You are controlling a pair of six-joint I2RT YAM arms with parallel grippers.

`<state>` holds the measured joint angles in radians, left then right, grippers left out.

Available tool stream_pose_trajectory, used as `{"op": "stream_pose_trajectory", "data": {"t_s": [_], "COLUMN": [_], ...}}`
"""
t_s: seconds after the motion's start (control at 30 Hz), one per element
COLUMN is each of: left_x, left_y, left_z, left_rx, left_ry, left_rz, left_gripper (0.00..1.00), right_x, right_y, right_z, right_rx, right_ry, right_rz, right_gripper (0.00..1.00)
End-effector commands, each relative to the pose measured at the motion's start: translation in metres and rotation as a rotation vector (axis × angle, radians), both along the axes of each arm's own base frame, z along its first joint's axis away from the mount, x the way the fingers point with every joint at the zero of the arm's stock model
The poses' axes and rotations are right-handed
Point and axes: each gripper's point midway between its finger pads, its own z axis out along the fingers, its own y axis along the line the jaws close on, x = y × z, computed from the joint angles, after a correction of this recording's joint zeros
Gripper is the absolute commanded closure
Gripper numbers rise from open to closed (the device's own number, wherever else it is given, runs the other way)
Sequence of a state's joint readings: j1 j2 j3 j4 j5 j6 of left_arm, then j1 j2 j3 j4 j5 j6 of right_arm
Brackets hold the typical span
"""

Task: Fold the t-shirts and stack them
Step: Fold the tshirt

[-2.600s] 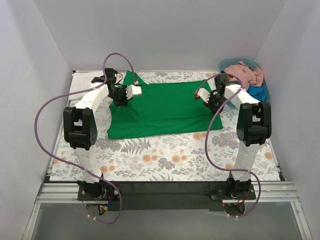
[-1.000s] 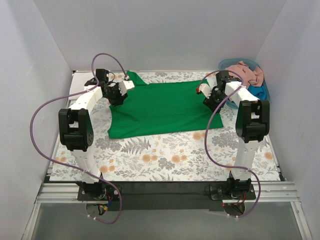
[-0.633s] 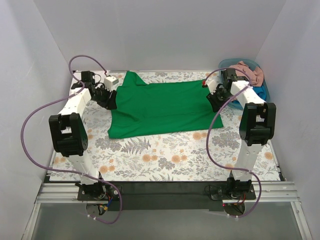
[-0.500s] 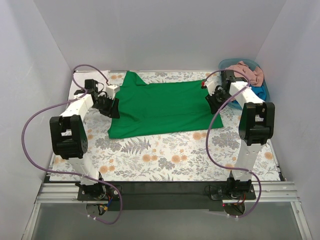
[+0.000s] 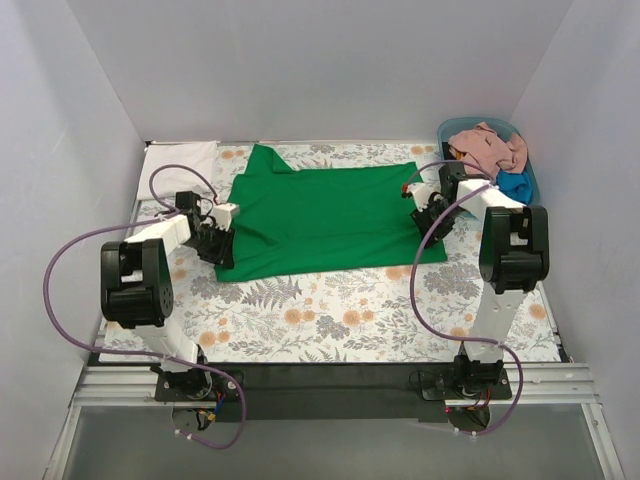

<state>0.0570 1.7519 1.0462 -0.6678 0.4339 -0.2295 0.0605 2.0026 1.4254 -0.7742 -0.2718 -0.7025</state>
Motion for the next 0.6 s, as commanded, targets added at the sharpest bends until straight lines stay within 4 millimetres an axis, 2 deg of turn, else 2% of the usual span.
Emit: {"op": "stream_pose_trajectory", "data": {"t_s": [0.0, 0.07, 0.1, 0.13, 0.2, 0.23, 0.27, 0.3, 0.33, 0.4, 0.43, 0.5, 0.53, 0.57], "left_x": [-0.057, -0.073, -0.089, -0.098, -0.104, -0.1, -0.099, -0.092, -0.069, -0.044, -0.017, 0.004, 0.016, 0.035], "left_y": [0.018, 0.02, 0.019, 0.019, 0.017, 0.016, 0.009, 0.005, 0.002, -0.012, -0.016, -0.025, -0.027, -0.031], "left_z": [-0.02, -0.015, -0.019, -0.018, -0.007, 0.001, 0.018, 0.03, 0.059, 0.094, 0.129, 0.156, 0.156, 0.174], "left_rx": [0.102, 0.109, 0.105, 0.106, 0.096, 0.091, 0.047, 0.024, 0.007, -0.082, -0.106, -0.155, -0.163, -0.168], "left_ry": [0.106, 0.097, 0.121, 0.135, 0.106, 0.081, 0.054, 0.022, -0.048, -0.114, -0.202, -0.238, -0.23, -0.282], "left_rz": [-0.027, -0.038, -0.044, -0.049, -0.061, -0.067, -0.081, -0.089, -0.095, -0.118, -0.126, -0.133, -0.125, -0.122], "left_gripper": [0.78, 0.79, 0.79, 0.79, 0.78, 0.75, 0.73, 0.7, 0.65, 0.63, 0.63, 0.61, 0.61, 0.62], "right_x": [-0.068, -0.083, -0.1, -0.107, -0.125, -0.129, -0.13, -0.127, -0.126, -0.118, -0.109, -0.1, -0.097, -0.091], "right_y": [-0.01, -0.01, -0.011, -0.011, -0.007, -0.005, -0.002, 0.002, 0.01, 0.019, 0.025, 0.029, 0.033, 0.036], "right_z": [-0.021, -0.018, -0.016, -0.014, -0.002, 0.004, 0.012, 0.028, 0.037, 0.055, 0.068, 0.077, 0.081, 0.085], "right_rx": [-0.038, -0.035, -0.036, -0.033, -0.004, 0.013, 0.033, 0.056, 0.104, 0.146, 0.181, 0.204, 0.224, 0.235], "right_ry": [0.175, 0.181, 0.196, 0.197, 0.198, 0.194, 0.183, 0.154, 0.143, 0.111, 0.087, 0.07, 0.069, 0.057], "right_rz": [0.018, 0.034, 0.041, 0.048, 0.081, 0.09, 0.094, 0.1, 0.1, 0.079, 0.077, 0.057, 0.039, 0.034], "right_gripper": [0.72, 0.71, 0.71, 0.71, 0.68, 0.66, 0.64, 0.63, 0.62, 0.61, 0.61, 0.61, 0.61, 0.61]}}
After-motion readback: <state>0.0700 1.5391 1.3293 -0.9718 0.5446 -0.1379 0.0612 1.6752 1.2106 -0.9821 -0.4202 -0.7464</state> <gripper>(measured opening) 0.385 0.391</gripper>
